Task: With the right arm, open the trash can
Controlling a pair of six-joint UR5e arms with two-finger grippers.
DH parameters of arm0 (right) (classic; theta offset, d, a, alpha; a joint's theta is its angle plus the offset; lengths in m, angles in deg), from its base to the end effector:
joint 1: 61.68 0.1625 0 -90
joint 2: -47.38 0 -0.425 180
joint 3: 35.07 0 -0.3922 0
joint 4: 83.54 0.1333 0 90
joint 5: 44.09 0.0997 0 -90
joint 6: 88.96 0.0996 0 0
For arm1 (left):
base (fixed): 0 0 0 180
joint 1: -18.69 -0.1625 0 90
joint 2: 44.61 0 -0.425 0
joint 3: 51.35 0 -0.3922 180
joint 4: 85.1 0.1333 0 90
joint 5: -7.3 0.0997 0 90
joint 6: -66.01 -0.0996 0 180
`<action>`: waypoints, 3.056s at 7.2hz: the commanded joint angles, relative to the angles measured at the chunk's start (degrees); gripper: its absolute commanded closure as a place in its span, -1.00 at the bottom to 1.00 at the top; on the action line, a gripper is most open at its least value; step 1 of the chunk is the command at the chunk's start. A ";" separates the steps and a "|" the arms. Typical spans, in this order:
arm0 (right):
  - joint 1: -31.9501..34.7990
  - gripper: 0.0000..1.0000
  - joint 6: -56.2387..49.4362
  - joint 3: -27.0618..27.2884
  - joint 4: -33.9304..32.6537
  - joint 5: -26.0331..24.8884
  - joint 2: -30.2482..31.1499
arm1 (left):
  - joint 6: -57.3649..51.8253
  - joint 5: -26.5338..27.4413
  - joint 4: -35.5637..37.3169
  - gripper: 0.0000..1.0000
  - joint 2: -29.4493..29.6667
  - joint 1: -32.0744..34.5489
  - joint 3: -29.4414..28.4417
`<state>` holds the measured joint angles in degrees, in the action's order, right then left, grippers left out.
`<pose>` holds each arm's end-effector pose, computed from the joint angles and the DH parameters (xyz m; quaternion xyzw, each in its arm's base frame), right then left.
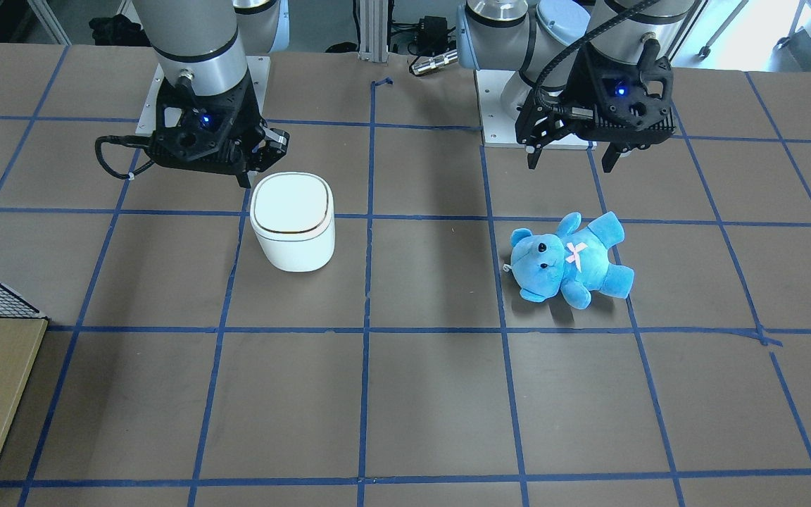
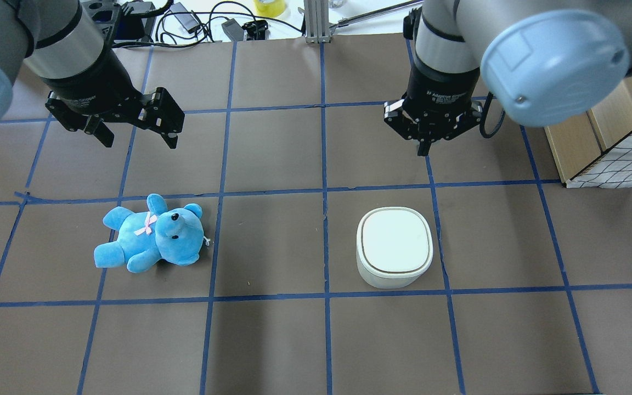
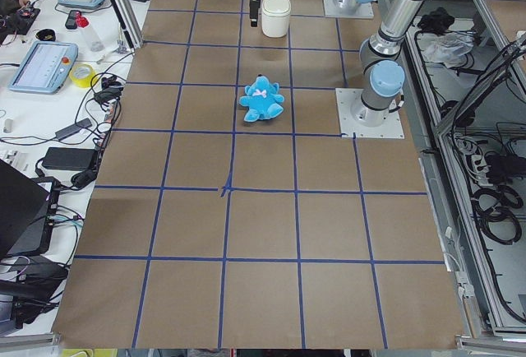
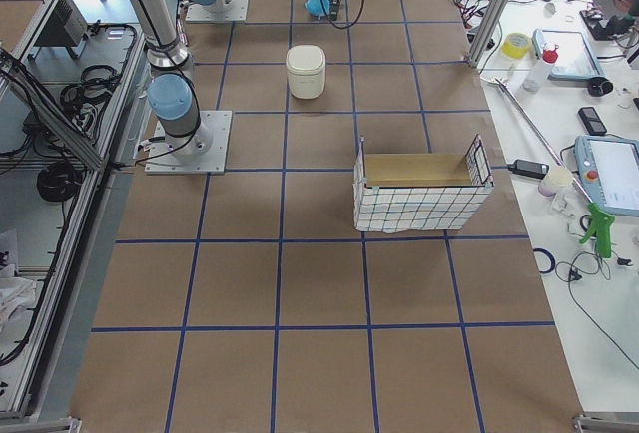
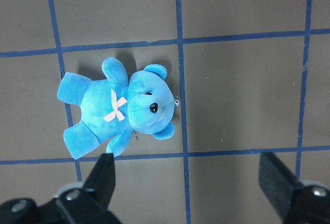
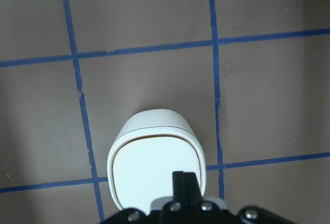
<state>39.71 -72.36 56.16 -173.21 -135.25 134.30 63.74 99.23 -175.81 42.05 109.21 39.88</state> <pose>0.2285 -0.4694 0.4501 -0.0450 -0.9981 -0.0368 0.0196 -0.1342 -0.4681 0.5041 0.0241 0.9995 -0.0120 0.0170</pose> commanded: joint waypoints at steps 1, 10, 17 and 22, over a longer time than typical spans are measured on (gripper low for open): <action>0.83 1.00 2.38 7.52 -1.05 -0.16 -0.96 | -0.01 0.00 0.00 -1.00 0.00 0.00 0.00; 0.83 -0.39 2.13 12.42 -7.20 0.80 -0.03 | -0.01 0.00 0.00 -1.00 0.00 0.00 0.00; 0.65 -1.00 1.69 -1.14 -6.05 0.98 3.34 | -0.01 0.00 0.00 -1.00 0.00 0.00 0.00; -2.59 -1.00 -6.64 -4.04 -3.77 0.28 2.72 | 0.07 0.00 0.00 -1.00 0.00 0.00 0.00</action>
<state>38.26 -76.86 52.43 -177.57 -134.94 137.07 63.74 99.23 -175.81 42.05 109.21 39.88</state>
